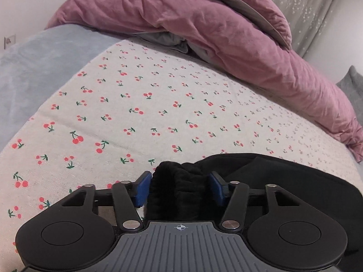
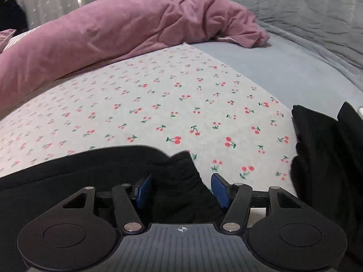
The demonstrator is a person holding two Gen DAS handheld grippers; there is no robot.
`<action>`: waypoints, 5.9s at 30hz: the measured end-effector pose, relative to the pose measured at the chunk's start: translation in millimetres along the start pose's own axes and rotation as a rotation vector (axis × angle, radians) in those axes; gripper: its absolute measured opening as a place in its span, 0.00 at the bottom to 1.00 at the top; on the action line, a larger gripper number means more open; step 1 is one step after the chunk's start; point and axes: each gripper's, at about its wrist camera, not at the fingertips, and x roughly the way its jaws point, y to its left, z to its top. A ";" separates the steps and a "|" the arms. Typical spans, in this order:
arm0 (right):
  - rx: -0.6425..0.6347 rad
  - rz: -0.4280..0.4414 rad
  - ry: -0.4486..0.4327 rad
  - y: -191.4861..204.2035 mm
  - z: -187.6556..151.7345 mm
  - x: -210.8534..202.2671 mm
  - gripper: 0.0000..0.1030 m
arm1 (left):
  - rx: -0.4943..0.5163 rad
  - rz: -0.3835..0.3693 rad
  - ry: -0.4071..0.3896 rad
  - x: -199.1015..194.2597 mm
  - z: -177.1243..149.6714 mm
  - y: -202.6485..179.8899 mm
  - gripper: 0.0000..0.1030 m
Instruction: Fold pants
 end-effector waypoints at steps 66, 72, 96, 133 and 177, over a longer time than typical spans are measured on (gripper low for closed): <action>0.152 0.169 -0.072 -16.5 -2.0 -56.6 0.69 | 0.600 -0.209 -0.008 -33.0 -90.7 -251.8 0.66; -0.060 0.294 -0.084 37.6 11.3 -71.6 0.84 | 0.527 -0.181 0.002 -11.3 -38.1 -209.6 0.74; -0.767 0.720 -0.017 283.3 -23.1 -16.7 0.88 | 0.535 -0.177 0.009 87.4 -5.1 -143.6 0.85; -0.654 0.639 -0.216 264.5 -41.9 -106.9 0.06 | 0.423 -0.090 -0.187 -1.3 -38.1 -186.6 0.07; -0.322 0.660 -0.043 172.8 -114.7 -188.8 0.73 | 0.146 0.015 -0.230 -154.4 -166.0 -122.4 0.87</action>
